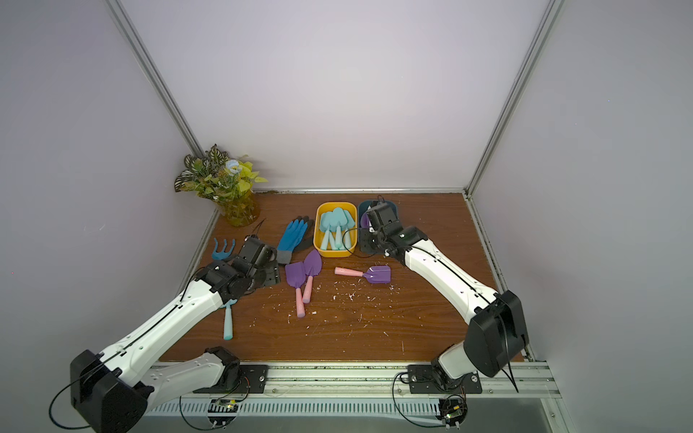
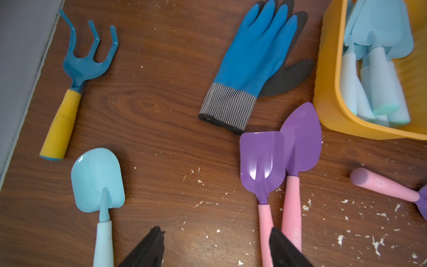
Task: Sort the small shovels by color and place them into the storage box
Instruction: Place the shovel in the storage box, then pick up the shovel from the center of the board.
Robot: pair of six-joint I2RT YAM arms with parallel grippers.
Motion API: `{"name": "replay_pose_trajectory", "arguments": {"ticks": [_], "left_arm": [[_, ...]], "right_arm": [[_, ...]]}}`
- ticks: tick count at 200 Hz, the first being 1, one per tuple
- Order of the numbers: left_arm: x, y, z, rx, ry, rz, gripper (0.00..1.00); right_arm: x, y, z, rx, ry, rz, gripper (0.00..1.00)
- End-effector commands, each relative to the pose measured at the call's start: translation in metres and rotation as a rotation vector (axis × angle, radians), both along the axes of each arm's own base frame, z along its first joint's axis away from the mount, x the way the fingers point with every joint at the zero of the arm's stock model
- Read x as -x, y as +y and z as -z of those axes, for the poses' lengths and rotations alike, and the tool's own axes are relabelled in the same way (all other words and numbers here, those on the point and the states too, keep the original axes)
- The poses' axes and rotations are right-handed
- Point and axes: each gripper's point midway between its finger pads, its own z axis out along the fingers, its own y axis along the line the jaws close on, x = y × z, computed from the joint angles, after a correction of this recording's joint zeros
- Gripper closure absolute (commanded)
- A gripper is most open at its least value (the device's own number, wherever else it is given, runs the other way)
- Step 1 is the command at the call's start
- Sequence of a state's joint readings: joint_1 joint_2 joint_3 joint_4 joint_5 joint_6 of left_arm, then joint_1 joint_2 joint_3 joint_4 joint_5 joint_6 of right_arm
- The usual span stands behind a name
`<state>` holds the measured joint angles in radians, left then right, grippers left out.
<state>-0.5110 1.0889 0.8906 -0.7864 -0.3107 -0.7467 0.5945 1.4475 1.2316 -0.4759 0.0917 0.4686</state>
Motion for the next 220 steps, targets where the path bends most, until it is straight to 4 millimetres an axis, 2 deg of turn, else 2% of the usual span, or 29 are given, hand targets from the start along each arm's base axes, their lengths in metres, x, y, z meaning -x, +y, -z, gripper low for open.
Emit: {"name": "replay_pose_trajectory", "arguments": {"ticks": [1,25,91,108,148,171,220], "left_arm": [[0.011,0.011,0.011,-0.006,0.002,-0.088,0.26],[0.018,0.016,0.027,-0.023,0.040,-0.115,0.26],[0.027,0.012,0.056,-0.042,0.136,-0.104,0.26],[0.028,0.004,0.062,-0.022,0.144,-0.080,0.26],[0.028,-0.037,0.085,0.117,0.158,0.022,0.26],[0.029,-0.042,0.096,0.140,0.173,0.022,0.26],[0.018,-0.053,0.098,0.156,0.166,0.040,0.26]], "right_arm": [[-0.002,0.002,-0.017,-0.034,-0.094,-0.047,0.51],[0.001,-0.003,-0.008,0.008,-0.075,-0.067,0.51],[0.017,-0.013,-0.005,-0.014,-0.114,-0.069,0.51],[0.022,-0.017,0.000,-0.014,-0.123,-0.064,0.51],[0.030,-0.023,0.014,-0.003,-0.112,-0.070,0.51],[0.032,-0.024,0.016,0.005,-0.110,-0.078,0.50],[0.032,-0.027,0.014,0.020,-0.119,-0.078,0.50]]}}
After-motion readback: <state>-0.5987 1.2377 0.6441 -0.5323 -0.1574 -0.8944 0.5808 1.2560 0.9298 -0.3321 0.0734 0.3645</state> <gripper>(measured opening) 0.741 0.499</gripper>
